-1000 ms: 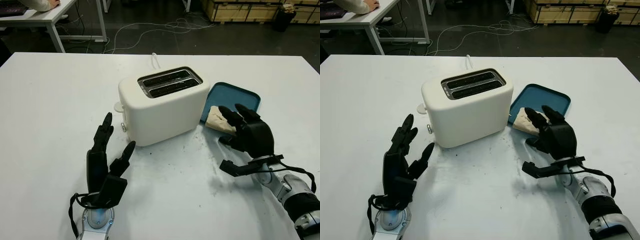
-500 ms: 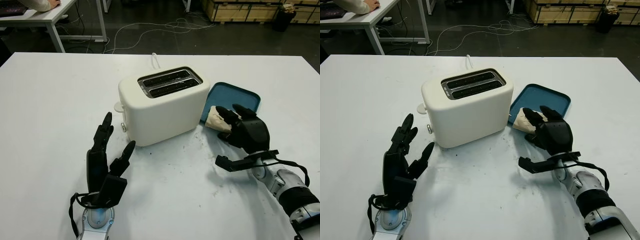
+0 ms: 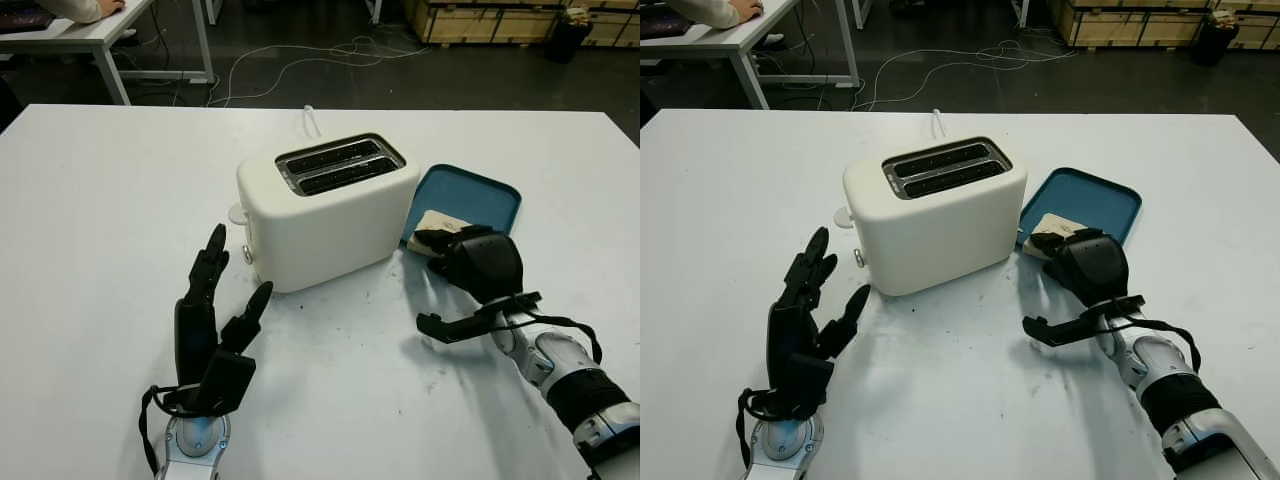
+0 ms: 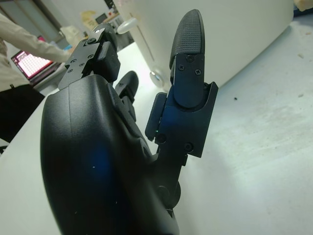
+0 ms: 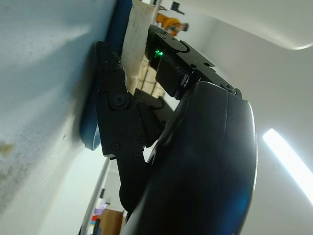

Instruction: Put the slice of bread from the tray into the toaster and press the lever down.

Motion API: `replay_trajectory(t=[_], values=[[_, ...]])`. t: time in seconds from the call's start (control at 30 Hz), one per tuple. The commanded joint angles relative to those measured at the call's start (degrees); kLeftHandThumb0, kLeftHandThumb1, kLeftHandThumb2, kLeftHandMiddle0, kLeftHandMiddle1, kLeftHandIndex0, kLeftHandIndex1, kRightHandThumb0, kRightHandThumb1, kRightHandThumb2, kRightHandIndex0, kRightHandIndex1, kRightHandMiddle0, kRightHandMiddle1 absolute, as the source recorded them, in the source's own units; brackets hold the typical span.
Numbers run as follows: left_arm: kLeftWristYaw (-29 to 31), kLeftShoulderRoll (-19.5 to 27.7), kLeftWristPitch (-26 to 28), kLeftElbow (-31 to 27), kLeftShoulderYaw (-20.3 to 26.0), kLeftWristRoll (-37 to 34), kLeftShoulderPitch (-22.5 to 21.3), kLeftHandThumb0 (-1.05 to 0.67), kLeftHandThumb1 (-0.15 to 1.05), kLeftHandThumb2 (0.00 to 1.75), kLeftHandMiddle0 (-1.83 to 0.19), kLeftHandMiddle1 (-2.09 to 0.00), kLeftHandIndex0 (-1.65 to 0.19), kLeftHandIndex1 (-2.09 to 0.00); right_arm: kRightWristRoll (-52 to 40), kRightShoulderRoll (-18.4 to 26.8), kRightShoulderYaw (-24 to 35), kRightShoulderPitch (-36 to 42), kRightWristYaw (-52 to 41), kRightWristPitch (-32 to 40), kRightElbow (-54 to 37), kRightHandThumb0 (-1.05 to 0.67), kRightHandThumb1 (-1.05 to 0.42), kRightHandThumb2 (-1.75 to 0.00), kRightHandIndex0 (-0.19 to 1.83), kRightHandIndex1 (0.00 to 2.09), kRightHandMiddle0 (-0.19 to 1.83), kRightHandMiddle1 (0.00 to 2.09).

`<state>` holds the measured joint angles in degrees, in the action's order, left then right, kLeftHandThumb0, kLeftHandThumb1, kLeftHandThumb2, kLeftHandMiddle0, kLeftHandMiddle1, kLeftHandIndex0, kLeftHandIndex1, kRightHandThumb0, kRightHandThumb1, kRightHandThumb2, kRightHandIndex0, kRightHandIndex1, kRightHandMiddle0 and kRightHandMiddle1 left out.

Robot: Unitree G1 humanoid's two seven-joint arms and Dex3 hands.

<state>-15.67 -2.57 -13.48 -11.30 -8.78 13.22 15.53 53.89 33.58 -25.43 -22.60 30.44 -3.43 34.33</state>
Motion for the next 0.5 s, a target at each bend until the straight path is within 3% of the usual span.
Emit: replay_trajectory(t=[0.0,0.03,0.07,0.1,0.17,0.23,0.37,0.47], values=[[-0.2,-1.3,-0.77,-0.36,-0.1,-0.01,-0.02,-0.6,0.92,0.3,0.0,-0.65,-0.24,0.0,1.42,0.86,-0.85,1.02,-2.43,1.65,-1.12,-0.42,-0.92,-0.13,0.58,1.61,1.2,0.06],[-0.22,-1.38,-0.75,-0.38,-0.12,-0.1,0.01,-0.6,0.92,0.3,0.0,-0.65,-0.24,0.0,1.64,0.93,-0.87,1.1,-2.84,1.97,-1.41,-0.43,-0.92,-0.14,0.55,1.68,1.2,0.1],[-0.32,-1.45,-0.78,-0.37,-0.13,-0.04,0.01,-0.59,0.92,0.3,0.0,-0.65,-0.24,0.0,2.06,1.07,-0.98,1.15,-3.09,2.25,-1.5,-0.43,-0.92,-0.14,0.54,1.71,1.07,0.35],[-0.41,-1.4,-0.82,-0.36,-0.14,0.16,-0.01,-0.59,0.92,0.3,0.0,-0.65,-0.24,0.0,2.68,1.24,-1.2,1.16,-3.49,2.76,-1.63,-0.44,-0.92,-0.15,0.53,1.73,0.82,0.84],[-0.36,-1.28,-1.09,-0.09,-0.04,0.11,-0.28,-0.59,0.92,0.3,0.0,-0.65,-0.24,0.0,3.62,1.43,-1.54,1.15,-3.96,3.58,-1.8,-0.46,-0.92,-0.16,0.53,1.74,0.6,1.28],[-0.34,-1.27,-0.87,-0.03,0.02,0.1,-0.45,-0.6,0.92,0.31,0.0,-0.65,-0.24,0.0,4.22,1.69,-1.89,1.05,-3.99,3.62,-1.72,-0.46,-0.92,-0.17,0.53,1.74,0.53,1.41],[-0.34,-1.32,-1.53,0.33,0.1,-0.32,-0.33,-0.59,0.92,0.29,0.0,-0.65,-0.25,0.0,3.48,1.8,-1.72,1.19,-3.57,2.29,-1.8,-0.44,-0.92,-0.17,0.53,1.75,0.55,1.37],[-0.26,-1.28,-1.64,0.25,0.1,-0.33,-0.22,-0.58,0.92,0.29,0.0,-0.65,-0.24,0.0,4.02,1.45,-1.89,0.96,1.74,0.92,-0.51,-0.43,-0.92,-0.14,0.54,1.75,0.56,1.38]])
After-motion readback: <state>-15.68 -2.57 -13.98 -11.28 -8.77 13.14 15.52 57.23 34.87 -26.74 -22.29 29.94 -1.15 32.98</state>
